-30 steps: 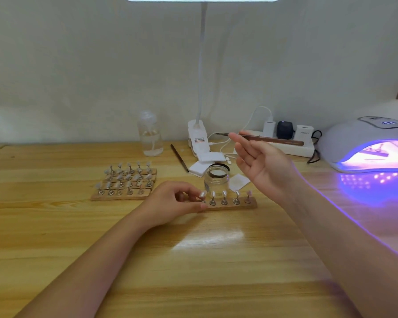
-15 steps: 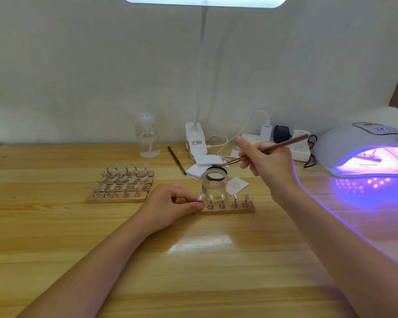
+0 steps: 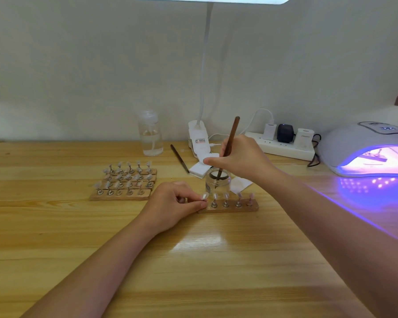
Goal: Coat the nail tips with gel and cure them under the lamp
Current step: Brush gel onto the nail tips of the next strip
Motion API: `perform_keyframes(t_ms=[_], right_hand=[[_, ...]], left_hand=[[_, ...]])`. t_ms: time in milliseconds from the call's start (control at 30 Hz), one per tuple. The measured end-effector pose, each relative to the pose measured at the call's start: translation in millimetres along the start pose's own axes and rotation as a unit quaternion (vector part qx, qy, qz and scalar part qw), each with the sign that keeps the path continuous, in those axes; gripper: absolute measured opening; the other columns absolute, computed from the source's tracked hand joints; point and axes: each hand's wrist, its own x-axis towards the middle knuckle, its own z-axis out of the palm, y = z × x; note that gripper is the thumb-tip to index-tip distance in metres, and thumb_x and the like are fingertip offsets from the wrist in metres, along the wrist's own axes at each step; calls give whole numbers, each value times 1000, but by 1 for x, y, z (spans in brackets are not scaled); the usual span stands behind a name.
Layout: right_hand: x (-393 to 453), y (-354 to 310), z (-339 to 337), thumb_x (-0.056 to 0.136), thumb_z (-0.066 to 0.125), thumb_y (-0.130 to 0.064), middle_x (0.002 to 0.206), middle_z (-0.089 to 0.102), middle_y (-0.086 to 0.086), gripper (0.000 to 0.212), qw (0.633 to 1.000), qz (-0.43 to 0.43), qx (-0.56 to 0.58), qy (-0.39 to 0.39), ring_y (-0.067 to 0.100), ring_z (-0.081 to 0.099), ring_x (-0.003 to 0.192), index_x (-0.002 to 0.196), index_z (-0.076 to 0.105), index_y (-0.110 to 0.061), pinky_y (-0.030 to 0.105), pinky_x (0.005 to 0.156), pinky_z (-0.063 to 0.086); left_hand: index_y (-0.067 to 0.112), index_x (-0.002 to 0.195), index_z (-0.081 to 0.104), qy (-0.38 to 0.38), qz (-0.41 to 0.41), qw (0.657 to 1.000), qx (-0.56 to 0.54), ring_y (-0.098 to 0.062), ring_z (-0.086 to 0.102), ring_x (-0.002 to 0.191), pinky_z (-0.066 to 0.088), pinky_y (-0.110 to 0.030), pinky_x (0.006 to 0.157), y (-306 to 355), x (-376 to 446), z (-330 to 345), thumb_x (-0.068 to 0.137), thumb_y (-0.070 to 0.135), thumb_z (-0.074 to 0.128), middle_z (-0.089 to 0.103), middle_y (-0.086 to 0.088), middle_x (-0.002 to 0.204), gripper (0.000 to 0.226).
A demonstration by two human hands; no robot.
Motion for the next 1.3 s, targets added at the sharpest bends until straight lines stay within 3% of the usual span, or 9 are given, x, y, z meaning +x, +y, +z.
perform_keyframes(t_ms=[167,300,433,633,733,867,1000,1167,1300], right_hand=[[2,5,5,75,71,-44,56,51,-9,35,999,13,-37,-31,5,50,58,58,50,-22,24,52,36],[1,5,1,76,71,-39,57,53,-8,33,999,14,-19,-27,6,51,60,57,51,-21,30,61,44],[-1,10,-8,74,74,-31,60,60,-4,30,997,38,65,15,6,55,60,56,54,-18,26,60,45],[-6,22,-21,74,75,-25,41,53,-13,34,973,97,192,77,2,51,50,52,50,-17,15,52,42],[-8,26,-24,75,74,-22,47,52,-7,32,964,116,223,89,-4,49,41,56,51,-14,7,42,37],[-10,29,-24,77,72,-18,56,54,-2,26,963,133,220,84,6,51,55,61,52,-14,18,54,39],[-11,30,-26,78,70,-17,55,52,-2,28,960,142,226,90,6,48,55,58,51,-14,19,53,35],[-11,31,-30,78,70,-18,55,51,-2,30,958,147,226,99,7,48,57,56,50,-14,21,54,36],[-11,33,-32,79,70,-20,54,52,-2,31,955,148,231,113,10,48,58,56,50,-15,23,55,36]], left_hand=[[30,73,73,-2,9,1000,-1,0,42,55,34,-10,53,2,-1,0,69,17,76,57,8,66,14],[29,73,73,1,12,1000,7,0,43,55,34,-10,53,3,-2,0,70,16,76,56,6,67,13],[27,74,73,5,23,999,27,-2,43,56,34,-11,54,3,-4,1,70,16,76,57,5,67,12],[24,77,75,12,39,997,61,-4,45,58,34,-12,53,4,-5,1,71,16,76,56,7,67,9],[24,79,75,17,52,994,96,-6,45,60,36,-19,53,4,-6,2,73,19,75,54,7,68,8],[30,75,73,27,65,993,90,-7,44,59,35,-17,53,4,-7,2,72,17,75,54,10,72,13],[32,71,70,49,62,996,50,-3,48,58,37,-11,53,6,-6,0,69,11,77,63,10,76,22],[30,69,69,61,28,997,-28,-2,56,57,45,-22,54,7,-7,-2,71,9,75,70,7,74,22],[29,69,70,53,8,997,-53,-2,56,56,43,-13,53,9,-7,-3,72,9,74,69,10,66,21]])
